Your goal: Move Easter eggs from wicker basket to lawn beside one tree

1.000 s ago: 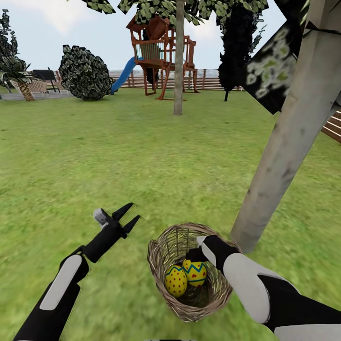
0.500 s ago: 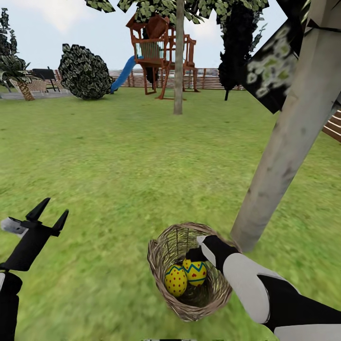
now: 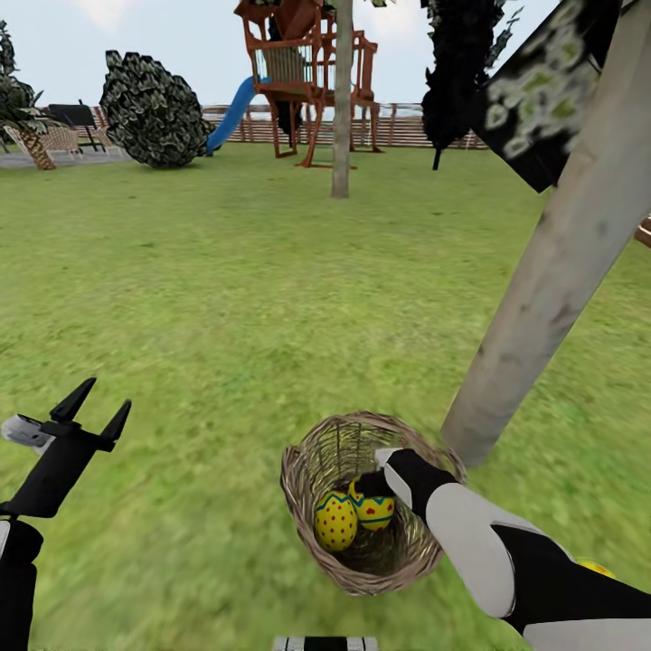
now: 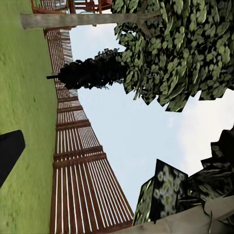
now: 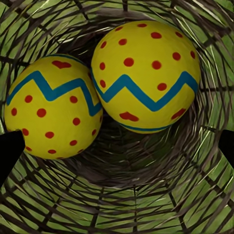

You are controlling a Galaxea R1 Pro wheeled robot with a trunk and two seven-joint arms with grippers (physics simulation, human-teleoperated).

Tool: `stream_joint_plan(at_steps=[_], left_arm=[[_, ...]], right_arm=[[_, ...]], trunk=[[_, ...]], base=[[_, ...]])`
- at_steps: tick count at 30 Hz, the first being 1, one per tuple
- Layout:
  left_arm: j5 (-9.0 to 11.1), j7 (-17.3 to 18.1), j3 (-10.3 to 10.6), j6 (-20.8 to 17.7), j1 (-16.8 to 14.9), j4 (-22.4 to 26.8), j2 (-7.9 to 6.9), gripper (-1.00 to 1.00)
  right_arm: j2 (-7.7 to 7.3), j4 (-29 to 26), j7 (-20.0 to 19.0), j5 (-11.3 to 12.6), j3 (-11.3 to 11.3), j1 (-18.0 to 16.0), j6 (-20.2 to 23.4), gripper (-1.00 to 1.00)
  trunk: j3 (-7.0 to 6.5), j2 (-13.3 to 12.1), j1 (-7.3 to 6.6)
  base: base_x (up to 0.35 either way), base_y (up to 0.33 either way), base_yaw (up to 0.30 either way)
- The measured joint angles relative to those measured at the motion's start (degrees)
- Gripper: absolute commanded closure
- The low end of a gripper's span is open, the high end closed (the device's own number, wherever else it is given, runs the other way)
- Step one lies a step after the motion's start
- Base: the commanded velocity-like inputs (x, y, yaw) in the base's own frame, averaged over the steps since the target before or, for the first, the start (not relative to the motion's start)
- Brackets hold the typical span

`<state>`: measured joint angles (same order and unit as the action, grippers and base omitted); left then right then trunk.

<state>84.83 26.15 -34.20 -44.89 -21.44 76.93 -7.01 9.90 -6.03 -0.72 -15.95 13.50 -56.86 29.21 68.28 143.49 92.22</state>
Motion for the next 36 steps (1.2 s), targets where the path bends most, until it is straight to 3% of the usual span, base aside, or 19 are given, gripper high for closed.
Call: stream_joint_plan(at_steps=[10,12,15,18,19,23,24,26,31,36], left_arm=[[-0.15,-0.14,0.13,0.02,-0.01,0.1,0.06,-1.0],[-0.24,-0.38,1.16,0.12,-0.01,0.08,0.47,-1.0],[-0.39,-0.71,4.73,0.47,-0.04,0.08,0.98,-1.0],[-0.43,-1.83,6.35,0.63,-0.63,0.11,1.09,-1.0],[-0.43,-3.0,6.48,0.67,-1.09,0.16,1.1,-1.0],[0.06,-13.81,6.61,0.72,-6.76,0.18,1.12,-1.0],[0.09,-14.92,6.61,0.72,-7.48,0.18,1.13,-1.0],[0.42,-22.21,6.65,0.75,-13.02,0.11,1.27,-1.0],[-0.37,-28.34,6.85,0.86,-19.79,-0.16,1.75,-1.0],[-0.8,-33.03,7.79,0.83,-21.99,-0.17,3.45,-1.0]], right_arm=[[-0.04,-0.86,0.1,-0.36,-0.26,-0.04,0.21,-1.0],[-0.02,-1.34,0.14,-0.36,-0.26,-0.04,0.3,-1.0],[0.01,-1.66,0.15,-0.33,-0.26,-0.04,0.4,-1.0],[0.03,-1.72,0.16,-0.3,-0.26,-0.05,0.44,-1.0],[0.05,-1.7,0.16,-0.3,-0.26,-0.04,0.45,-1.0],[0.06,-1.7,0.16,-0.28,-0.24,-0.06,0.43,-1.0],[0.06,-1.7,0.16,-0.29,-0.24,-0.06,0.42,-1.0],[0.06,-1.75,0.15,-0.3,-0.26,-0.05,0.38,-1.0],[0.06,-1.8,0.16,-0.29,-0.27,-0.08,0.31,-1.0],[0.06,-2.78,0.16,-0.3,-0.27,-0.09,0.2,-1.0]], trunk=[[2.22,0.14,0.26],[2.66,0.16,0.31],[3.33,0.2,0.39],[3.99,0.24,0.46],[4.21,0.26,0.49],[4.88,0.3,0.56],[4.88,0.3,0.56],[4.87,0.3,0.56],[4.88,0.3,0.56],[4.88,0.3,0.56]], base=[[0.0,0.0,0.0],[0.0,0.0,0.0],[0.0,0.0,0.0],[0.0,0.0,0.0],[0.0,0.0,0.0],[0.0,0.0,0.0],[0.0,0.0,0.0],[0.0,0.0,0.0],[0.0,0.0,0.0],[0.0,0.0,0.0]])
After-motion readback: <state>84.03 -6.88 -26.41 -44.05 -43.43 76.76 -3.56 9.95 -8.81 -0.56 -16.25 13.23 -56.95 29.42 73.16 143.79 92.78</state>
